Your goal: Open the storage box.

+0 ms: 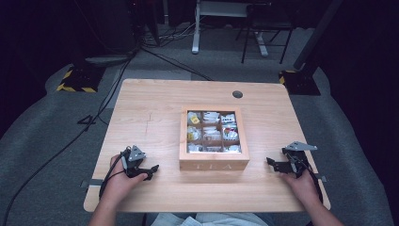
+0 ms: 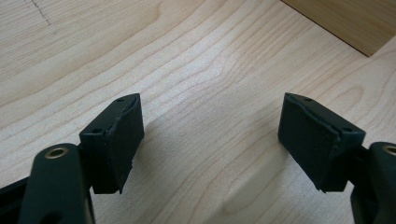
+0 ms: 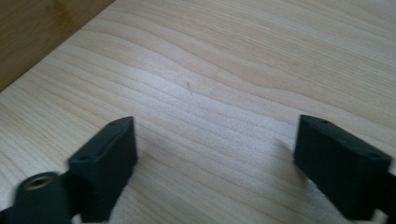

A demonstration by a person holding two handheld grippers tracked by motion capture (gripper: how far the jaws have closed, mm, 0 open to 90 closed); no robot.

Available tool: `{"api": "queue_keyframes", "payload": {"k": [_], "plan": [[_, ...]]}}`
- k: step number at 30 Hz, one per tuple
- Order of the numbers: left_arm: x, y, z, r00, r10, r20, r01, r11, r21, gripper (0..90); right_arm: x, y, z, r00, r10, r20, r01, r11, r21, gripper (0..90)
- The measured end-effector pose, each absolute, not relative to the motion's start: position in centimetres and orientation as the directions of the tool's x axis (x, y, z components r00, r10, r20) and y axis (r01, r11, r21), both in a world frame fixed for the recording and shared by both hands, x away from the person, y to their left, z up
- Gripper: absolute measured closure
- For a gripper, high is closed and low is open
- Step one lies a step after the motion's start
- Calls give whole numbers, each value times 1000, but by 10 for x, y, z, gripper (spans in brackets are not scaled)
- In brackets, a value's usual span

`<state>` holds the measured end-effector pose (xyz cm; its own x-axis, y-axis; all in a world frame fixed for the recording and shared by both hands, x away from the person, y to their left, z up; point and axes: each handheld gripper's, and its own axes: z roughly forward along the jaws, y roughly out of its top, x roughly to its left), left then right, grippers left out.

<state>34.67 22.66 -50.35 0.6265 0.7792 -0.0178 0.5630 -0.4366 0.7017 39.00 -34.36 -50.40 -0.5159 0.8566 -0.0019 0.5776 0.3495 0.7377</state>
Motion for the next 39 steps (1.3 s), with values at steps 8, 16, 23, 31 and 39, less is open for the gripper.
{"api": "queue_keyframes", "payload": {"k": [8,16,23,31,39], "plan": [[347,226,-504,626,779,-24,566,-433,701,228,390,-344,-504,-519,855,-2,574,351,740,180],[347,226,-504,624,781,-25,566,-430,703,227,390,-344,-504,-516,857,-3,573,348,742,203],[347,226,-504,625,780,-26,567,-431,702,227,388,-344,-499,-474,880,0,607,327,724,353],[347,226,-504,627,779,-20,563,-435,703,225,385,-347,-488,-450,891,59,639,275,718,392],[348,225,-504,627,779,-18,563,-437,702,222,375,-339,-469,-486,872,63,591,275,758,411]]}}
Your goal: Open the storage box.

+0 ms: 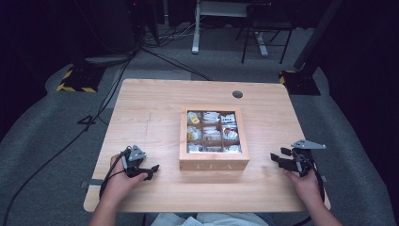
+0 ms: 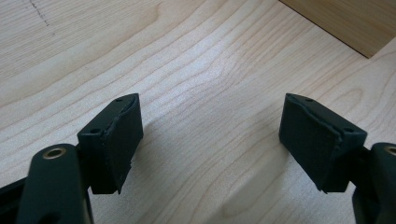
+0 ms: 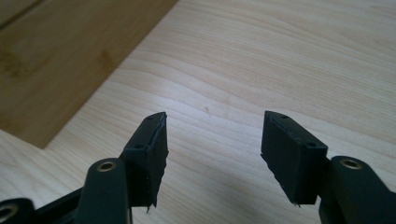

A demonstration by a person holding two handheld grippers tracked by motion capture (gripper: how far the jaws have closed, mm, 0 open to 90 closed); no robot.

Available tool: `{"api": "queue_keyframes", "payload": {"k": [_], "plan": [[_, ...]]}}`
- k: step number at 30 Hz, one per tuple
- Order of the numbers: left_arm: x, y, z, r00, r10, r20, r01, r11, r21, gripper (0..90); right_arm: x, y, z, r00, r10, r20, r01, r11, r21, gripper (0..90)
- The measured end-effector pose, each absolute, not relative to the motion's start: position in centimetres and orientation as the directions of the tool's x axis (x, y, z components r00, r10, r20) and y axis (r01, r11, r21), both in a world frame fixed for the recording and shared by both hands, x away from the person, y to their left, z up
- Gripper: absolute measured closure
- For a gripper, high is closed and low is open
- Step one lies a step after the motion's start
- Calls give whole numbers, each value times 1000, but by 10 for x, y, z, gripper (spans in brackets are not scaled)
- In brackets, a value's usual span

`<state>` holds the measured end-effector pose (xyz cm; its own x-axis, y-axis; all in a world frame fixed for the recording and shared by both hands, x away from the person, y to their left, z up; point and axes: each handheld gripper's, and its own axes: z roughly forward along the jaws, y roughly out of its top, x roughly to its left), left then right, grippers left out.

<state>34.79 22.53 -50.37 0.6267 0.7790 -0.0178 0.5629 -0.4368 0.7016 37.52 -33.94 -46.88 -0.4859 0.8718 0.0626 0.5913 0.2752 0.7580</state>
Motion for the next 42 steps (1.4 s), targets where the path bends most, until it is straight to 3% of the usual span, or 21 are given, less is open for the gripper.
{"api": "queue_keyframes", "payload": {"k": [19,42], "plan": [[348,224,-504,623,782,-15,564,-435,702,220,357,-310,-441,-577,809,111,519,258,815,425],[349,223,-504,625,781,-19,564,-434,703,220,350,-257,-445,-712,684,159,486,317,815,417]]}}
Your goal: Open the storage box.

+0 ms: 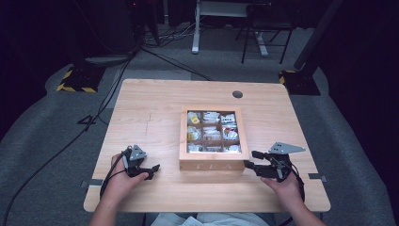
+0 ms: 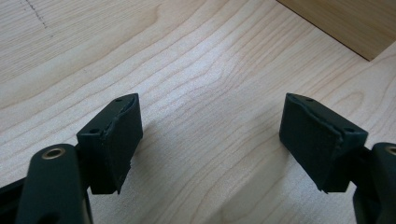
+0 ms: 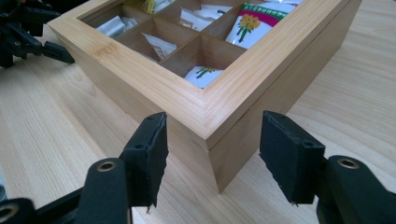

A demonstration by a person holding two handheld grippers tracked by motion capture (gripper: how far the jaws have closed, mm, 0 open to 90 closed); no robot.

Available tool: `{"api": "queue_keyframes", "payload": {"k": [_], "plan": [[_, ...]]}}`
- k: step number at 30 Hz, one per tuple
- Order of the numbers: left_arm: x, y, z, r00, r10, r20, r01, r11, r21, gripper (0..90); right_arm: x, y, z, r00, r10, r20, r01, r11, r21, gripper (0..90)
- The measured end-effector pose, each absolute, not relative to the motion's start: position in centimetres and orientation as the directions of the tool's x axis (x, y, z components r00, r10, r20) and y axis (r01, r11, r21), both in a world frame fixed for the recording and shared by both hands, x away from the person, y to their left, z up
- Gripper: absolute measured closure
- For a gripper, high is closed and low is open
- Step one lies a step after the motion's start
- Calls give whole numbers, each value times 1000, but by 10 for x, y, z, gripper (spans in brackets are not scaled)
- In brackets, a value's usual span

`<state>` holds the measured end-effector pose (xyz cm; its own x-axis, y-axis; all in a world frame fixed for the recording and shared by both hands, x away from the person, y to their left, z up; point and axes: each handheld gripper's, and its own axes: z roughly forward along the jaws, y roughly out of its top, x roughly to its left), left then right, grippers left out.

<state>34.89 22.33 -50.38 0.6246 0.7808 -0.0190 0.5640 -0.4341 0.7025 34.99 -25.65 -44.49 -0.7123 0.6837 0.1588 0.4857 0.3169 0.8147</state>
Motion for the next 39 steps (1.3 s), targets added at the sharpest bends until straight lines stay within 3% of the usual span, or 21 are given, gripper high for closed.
{"api": "queue_keyframes", "payload": {"k": [8,14,24,39], "plan": [[349,223,-504,625,781,-18,564,-435,702,220,353,-254,-452,-708,687,164,512,339,789,438],[349,223,-504,624,781,-20,565,-434,702,220,352,-251,-453,-728,669,153,507,374,777,551],[349,223,-504,626,779,-18,563,-436,702,218,348,-251,-449,-730,675,109,486,400,777,627],[350,222,-504,630,776,-25,565,-436,700,218,345,-256,-441,-737,665,120,478,387,789,813]]}}
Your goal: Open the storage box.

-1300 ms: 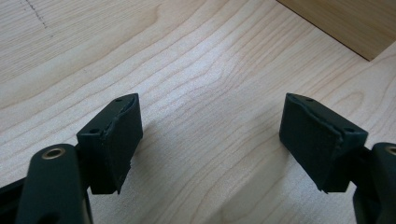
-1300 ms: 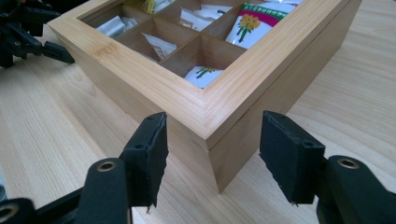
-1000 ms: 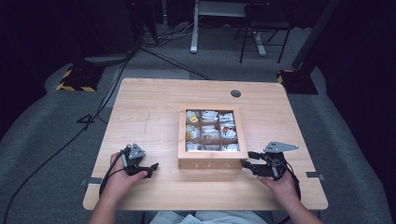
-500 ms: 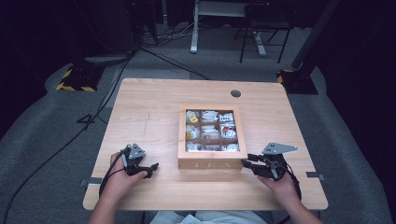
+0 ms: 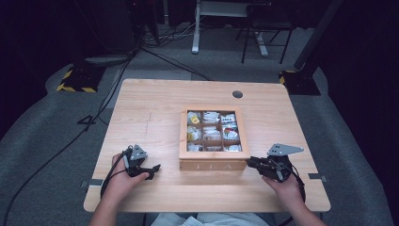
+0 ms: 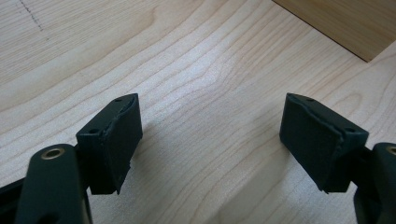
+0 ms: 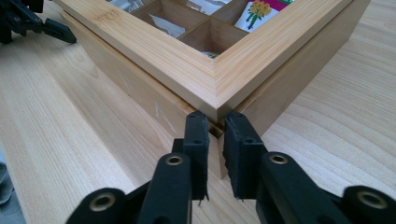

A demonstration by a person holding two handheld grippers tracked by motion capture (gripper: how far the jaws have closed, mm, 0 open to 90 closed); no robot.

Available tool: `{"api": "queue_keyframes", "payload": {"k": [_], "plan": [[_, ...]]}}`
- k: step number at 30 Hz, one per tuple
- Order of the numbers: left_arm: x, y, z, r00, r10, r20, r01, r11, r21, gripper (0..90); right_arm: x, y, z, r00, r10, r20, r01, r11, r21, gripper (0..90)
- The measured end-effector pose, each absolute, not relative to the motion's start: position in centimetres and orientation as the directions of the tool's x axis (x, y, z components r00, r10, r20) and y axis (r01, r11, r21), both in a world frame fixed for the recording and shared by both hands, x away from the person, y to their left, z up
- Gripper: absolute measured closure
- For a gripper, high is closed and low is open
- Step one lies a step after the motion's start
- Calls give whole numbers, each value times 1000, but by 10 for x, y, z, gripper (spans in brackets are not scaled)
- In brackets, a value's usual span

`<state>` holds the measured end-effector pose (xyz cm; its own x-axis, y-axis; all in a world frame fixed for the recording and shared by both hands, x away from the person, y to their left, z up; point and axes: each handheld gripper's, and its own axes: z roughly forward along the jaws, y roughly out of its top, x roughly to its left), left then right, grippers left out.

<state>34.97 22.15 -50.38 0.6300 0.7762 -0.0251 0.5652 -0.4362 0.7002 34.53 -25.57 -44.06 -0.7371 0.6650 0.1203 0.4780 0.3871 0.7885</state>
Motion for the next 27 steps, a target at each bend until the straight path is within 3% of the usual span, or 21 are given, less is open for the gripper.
{"api": "queue_keyframes", "payload": {"k": [12,27], "plan": [[356,217,-504,639,769,-19,558,-446,699,214,346,-259,-429,-730,665,156,492,354,795,893],[358,215,-504,641,768,-18,557,-448,700,214,351,-261,-404,-728,664,170,474,309,824,896]]}}
